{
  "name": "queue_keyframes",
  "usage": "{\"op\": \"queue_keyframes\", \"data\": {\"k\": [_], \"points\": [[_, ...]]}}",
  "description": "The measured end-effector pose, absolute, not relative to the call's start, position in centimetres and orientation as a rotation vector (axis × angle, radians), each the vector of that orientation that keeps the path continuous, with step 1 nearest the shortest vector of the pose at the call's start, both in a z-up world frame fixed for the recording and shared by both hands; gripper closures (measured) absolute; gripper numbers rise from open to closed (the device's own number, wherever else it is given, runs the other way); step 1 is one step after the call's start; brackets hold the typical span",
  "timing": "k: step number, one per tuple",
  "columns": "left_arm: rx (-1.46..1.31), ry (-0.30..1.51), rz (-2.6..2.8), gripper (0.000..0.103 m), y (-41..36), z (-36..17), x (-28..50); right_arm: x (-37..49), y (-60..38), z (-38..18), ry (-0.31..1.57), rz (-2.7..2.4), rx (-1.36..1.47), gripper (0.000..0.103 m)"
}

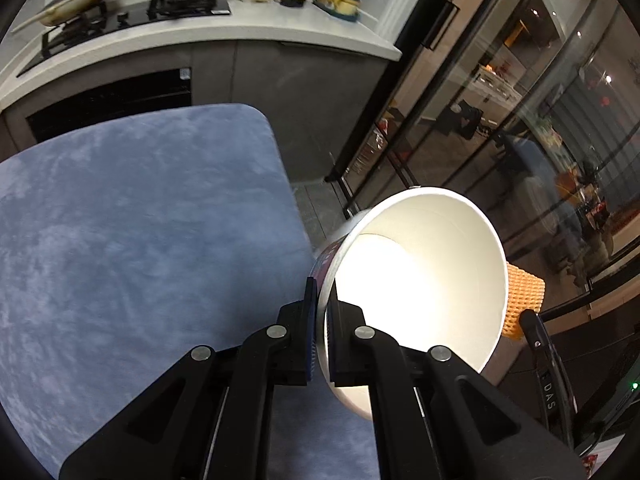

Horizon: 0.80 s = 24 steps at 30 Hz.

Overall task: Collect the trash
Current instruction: 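Carry the noodle bucket and foam net to the bin and release both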

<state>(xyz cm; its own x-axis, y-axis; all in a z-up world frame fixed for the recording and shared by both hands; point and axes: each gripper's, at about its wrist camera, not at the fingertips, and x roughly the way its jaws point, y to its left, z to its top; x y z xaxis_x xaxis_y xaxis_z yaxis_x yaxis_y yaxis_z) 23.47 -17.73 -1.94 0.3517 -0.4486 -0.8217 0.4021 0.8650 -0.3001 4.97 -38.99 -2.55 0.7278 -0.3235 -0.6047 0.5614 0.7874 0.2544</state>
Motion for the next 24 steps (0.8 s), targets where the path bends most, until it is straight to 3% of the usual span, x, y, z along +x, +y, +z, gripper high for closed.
{"op": "queue_keyframes", "data": {"k": [19, 24], "points": [[0.080, 1.157, -0.576, 0.098, -26.6, -7.4, 23.4, 4.5, -42.9, -5.8, 0.623, -0.581, 0.487, 0.095], [0.121, 1.177, -0.591, 0.093, -28.5, -8.5, 22.7, 5.2, -42.6, -5.8, 0.635, -0.581, 0.456, 0.095]]}}
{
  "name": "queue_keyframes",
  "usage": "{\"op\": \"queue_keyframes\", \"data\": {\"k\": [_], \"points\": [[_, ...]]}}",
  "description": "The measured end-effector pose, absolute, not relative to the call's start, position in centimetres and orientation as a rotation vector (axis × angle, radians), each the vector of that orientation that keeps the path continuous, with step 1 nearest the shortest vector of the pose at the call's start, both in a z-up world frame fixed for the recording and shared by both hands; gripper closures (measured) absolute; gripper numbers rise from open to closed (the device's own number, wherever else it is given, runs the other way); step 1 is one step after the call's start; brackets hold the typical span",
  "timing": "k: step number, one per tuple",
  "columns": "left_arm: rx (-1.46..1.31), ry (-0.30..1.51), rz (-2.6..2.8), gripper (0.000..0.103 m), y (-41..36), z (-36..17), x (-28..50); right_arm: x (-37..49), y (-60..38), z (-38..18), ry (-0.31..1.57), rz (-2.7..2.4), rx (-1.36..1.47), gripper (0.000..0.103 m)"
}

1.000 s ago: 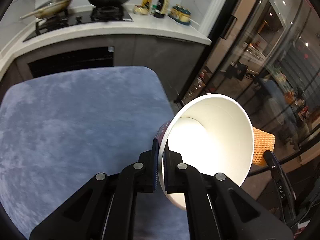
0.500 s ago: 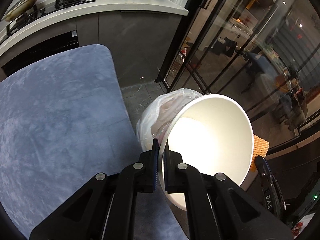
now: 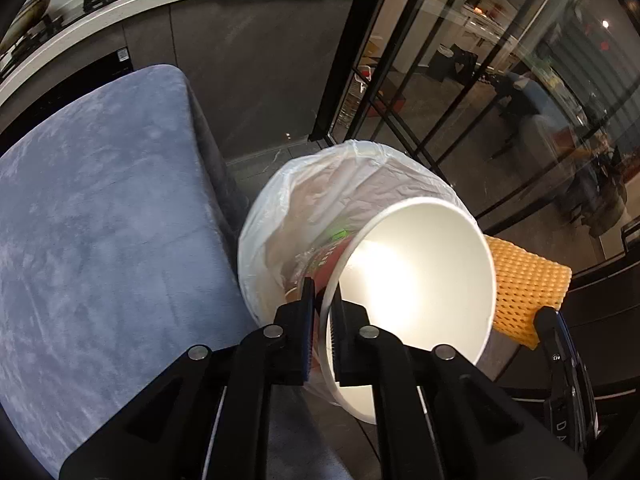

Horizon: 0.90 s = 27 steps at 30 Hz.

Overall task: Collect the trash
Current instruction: 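Carry the noodle bucket and foam net to the bin and release both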

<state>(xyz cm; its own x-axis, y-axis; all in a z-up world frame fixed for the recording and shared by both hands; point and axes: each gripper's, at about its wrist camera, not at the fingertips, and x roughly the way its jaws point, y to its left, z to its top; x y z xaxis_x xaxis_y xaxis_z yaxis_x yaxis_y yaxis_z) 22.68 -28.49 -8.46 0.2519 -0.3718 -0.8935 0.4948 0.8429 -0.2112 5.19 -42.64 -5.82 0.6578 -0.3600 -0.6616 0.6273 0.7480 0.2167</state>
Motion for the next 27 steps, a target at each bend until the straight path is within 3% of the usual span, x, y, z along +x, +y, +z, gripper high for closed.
{"op": "queue_keyframes", "data": {"k": [4, 6, 9, 12, 18, 27], "points": [[0.106, 1.169, -0.624, 0.088, -28.8, -8.4, 22.2, 5.6, -42.3, -6.2, 0.646, -0.569, 0.447, 0.094], [0.104, 1.142, -0.629, 0.063, -28.5, -7.8, 22.1, 5.9, -42.3, -6.3, 0.656, -0.552, 0.451, 0.093], [0.106, 1.077, -0.619, 0.047, -27.9, -6.4, 22.0, 6.1, -42.2, -6.4, 0.655, -0.530, 0.465, 0.088], [0.124, 1.034, -0.604, 0.044, -27.2, -5.4, 22.3, 6.2, -41.9, -6.2, 0.646, -0.516, 0.472, 0.079], [0.144, 0.999, -0.567, 0.036, -25.9, -5.0, 22.1, 6.5, -41.1, -5.6, 0.633, -0.480, 0.476, 0.077], [0.193, 0.945, -0.513, 0.031, -23.6, -4.6, 21.5, 6.3, -39.5, -4.7, 0.631, -0.464, 0.447, 0.061]]}}
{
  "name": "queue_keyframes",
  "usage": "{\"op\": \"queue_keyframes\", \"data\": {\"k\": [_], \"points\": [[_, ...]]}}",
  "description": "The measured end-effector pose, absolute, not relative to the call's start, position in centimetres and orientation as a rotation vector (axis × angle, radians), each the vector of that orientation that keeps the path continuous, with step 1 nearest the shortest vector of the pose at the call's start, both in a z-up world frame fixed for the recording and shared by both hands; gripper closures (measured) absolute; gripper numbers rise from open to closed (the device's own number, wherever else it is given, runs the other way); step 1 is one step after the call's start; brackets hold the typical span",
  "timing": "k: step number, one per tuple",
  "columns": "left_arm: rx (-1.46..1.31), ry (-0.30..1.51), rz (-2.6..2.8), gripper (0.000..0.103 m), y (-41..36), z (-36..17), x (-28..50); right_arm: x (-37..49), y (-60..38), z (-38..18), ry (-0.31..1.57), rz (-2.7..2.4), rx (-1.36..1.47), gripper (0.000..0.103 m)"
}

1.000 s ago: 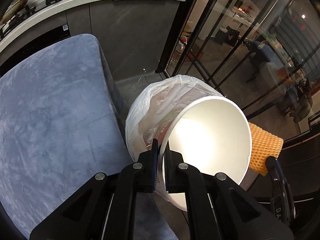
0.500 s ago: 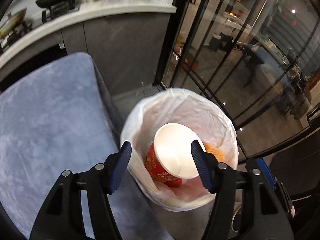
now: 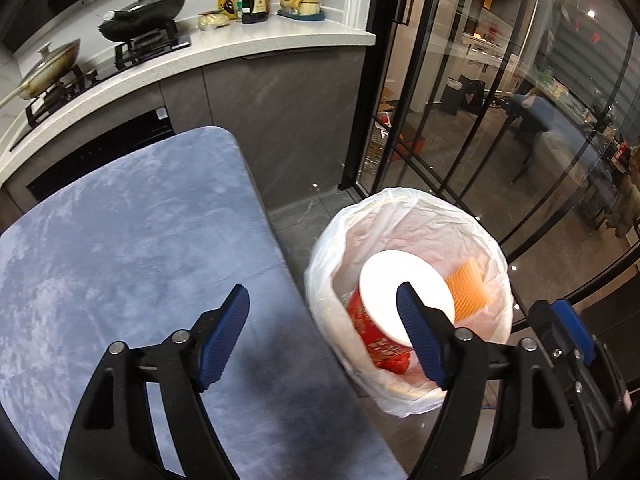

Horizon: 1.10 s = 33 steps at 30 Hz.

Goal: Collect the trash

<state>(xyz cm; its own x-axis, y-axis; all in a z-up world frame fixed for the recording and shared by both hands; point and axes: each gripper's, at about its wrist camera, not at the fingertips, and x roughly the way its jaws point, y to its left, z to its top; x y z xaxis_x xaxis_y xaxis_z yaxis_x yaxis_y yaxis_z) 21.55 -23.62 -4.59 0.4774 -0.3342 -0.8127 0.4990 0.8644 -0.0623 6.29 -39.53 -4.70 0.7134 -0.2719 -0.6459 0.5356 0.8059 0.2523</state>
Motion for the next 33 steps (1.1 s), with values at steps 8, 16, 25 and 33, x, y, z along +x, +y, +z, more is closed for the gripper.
{"op": "queue_keyframes", "data": {"k": [8, 16, 25, 33], "points": [[0.244, 0.922, -0.483, 0.024, -21.9, -4.8, 19.9, 5.5, -37.6, -4.2, 0.670, -0.448, 0.393, 0.043], [0.285, 0.905, -0.454, 0.015, -20.4, -4.8, 17.9, 4.2, -35.8, -3.5, 0.705, -0.439, 0.356, 0.034], [0.310, 0.914, -0.413, 0.012, -19.2, -5.3, 16.0, 2.5, -34.6, -3.6, 0.767, -0.447, 0.339, 0.030], [0.324, 0.932, -0.403, 0.011, -18.5, -6.1, 14.4, 0.9, -33.9, -3.7, 0.784, -0.461, 0.327, 0.021]]}}
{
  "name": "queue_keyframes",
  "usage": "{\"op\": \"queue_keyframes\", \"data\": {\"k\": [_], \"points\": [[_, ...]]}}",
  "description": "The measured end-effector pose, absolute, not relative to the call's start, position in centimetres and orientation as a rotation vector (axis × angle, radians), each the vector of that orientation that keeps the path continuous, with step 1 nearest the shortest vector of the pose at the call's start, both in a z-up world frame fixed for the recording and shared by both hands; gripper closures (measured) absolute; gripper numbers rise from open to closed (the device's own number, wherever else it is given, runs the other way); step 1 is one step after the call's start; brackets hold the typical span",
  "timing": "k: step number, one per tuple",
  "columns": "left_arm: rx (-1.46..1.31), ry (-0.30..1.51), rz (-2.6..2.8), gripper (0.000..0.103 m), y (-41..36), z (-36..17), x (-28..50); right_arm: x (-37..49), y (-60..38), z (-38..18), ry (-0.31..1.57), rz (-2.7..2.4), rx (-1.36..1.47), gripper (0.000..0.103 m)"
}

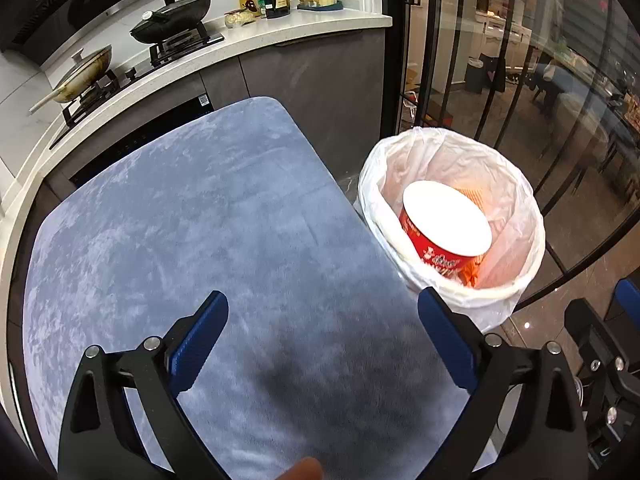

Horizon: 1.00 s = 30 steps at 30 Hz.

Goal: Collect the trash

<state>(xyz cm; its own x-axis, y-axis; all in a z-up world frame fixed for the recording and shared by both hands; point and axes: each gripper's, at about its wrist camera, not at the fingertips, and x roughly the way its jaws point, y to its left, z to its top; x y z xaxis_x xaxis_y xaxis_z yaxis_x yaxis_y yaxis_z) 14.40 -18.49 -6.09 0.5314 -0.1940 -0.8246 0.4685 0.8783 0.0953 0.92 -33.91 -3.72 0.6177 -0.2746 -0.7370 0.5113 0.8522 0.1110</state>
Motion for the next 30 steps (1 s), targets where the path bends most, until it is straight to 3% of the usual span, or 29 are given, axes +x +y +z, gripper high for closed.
{"op": "queue_keyframes", "data": {"k": [30], "points": [[0.355, 0.950, -0.384, 0.011, -18.9, -7.6, 12.5, 0.5, -33.2, -4.5, 0.846, -0.478, 0.246, 0.019]]}}
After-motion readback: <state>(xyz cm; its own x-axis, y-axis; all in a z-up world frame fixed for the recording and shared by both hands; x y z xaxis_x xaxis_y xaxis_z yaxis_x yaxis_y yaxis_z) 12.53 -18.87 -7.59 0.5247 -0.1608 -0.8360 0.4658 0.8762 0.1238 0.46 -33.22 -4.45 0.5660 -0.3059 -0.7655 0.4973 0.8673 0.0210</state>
